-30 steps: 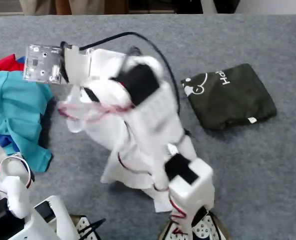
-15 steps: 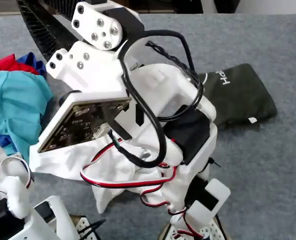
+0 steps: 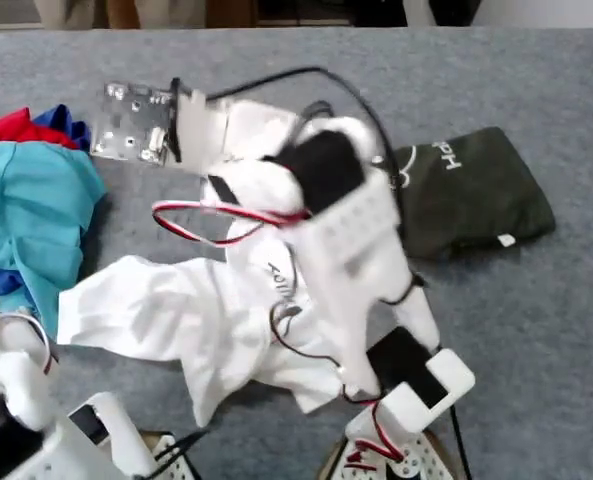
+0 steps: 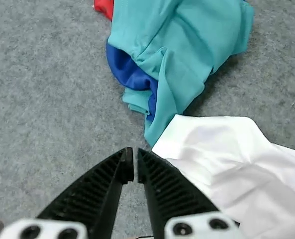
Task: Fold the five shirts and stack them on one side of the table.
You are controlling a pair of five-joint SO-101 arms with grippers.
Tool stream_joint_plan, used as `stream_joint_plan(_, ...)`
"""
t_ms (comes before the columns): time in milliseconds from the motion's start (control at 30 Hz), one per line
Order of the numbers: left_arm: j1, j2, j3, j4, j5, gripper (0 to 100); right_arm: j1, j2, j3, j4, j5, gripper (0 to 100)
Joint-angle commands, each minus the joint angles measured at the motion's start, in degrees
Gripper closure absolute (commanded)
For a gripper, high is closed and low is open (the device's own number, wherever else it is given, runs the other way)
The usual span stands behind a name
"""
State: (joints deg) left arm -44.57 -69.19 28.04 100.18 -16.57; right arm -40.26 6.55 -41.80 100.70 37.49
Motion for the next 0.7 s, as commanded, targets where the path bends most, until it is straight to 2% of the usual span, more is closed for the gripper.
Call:
stream_joint_plan(0, -5.2, 6.3, -1.2, 0.6, 0.2, 89, 1.5, -0.7, 15.9, 0.3, -1.6, 86.5)
stream_joint_plan(67, -7.9, 11.6, -2.6, 0.6, 0.2, 88, 1.5, -0.1, 25.4, -4.4, -5.1, 82.6)
stream_joint_plan(233, -10.6, 22.5, -5.8, 0.6, 0.2, 88, 0.3, 1.8, 42.2, -19.0, -8.4, 82.6)
stream_joint_plan(333, -8.4, 27.8, -3.3, 0.6, 1.4, 88, -1.0, 5.1, 46.6, -27.4, -13.2, 82.5)
stream_joint_plan(467, -3.9, 32.0, 1.3, 0.4, 5.0, 88, -3.5, 12.4, 46.9, -33.0, -17.8, 82.5)
stream_joint_plan(600, 3.1, 32.5, 4.6, -3.7, 4.9, 88, -6.7, 20.4, 44.8, -32.4, -17.8, 83.0)
stream_joint_plan(667, 5.2, 31.5, 4.7, -3.7, 4.9, 88, -6.7, 23.0, 41.8, -29.1, -17.8, 87.6)
